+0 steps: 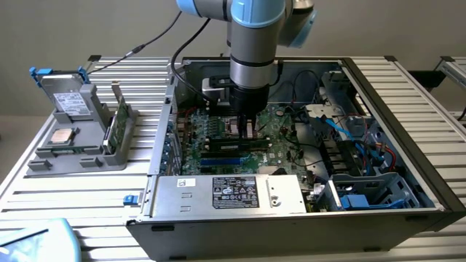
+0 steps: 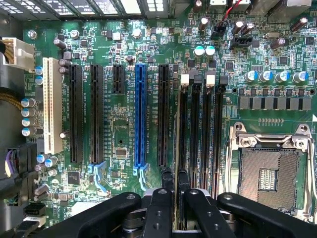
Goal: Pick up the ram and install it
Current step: 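Press down the ram until it locks into place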
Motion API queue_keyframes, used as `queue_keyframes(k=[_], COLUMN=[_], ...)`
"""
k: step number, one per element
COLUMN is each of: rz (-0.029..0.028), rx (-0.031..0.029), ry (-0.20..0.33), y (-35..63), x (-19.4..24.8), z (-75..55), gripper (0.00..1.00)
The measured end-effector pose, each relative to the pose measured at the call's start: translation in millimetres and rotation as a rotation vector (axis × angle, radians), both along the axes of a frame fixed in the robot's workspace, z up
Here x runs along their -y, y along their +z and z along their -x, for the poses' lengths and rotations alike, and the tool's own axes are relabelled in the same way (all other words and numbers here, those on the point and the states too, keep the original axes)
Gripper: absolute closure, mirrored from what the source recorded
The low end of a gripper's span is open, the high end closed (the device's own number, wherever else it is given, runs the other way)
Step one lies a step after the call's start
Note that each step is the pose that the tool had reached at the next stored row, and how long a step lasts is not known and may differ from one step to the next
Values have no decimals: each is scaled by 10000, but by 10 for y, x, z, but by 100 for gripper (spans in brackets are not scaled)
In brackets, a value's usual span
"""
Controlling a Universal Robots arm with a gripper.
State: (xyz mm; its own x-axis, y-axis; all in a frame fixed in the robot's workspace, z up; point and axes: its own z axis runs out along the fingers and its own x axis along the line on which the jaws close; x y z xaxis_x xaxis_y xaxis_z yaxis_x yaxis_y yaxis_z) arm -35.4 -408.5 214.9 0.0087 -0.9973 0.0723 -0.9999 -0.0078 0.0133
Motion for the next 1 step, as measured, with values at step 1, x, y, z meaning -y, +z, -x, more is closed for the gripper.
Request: queue_keyframes(k=[1], rz=[0], rx=[0], ry=[0], y=[0], x=[0], z=[0], gripper=[85])
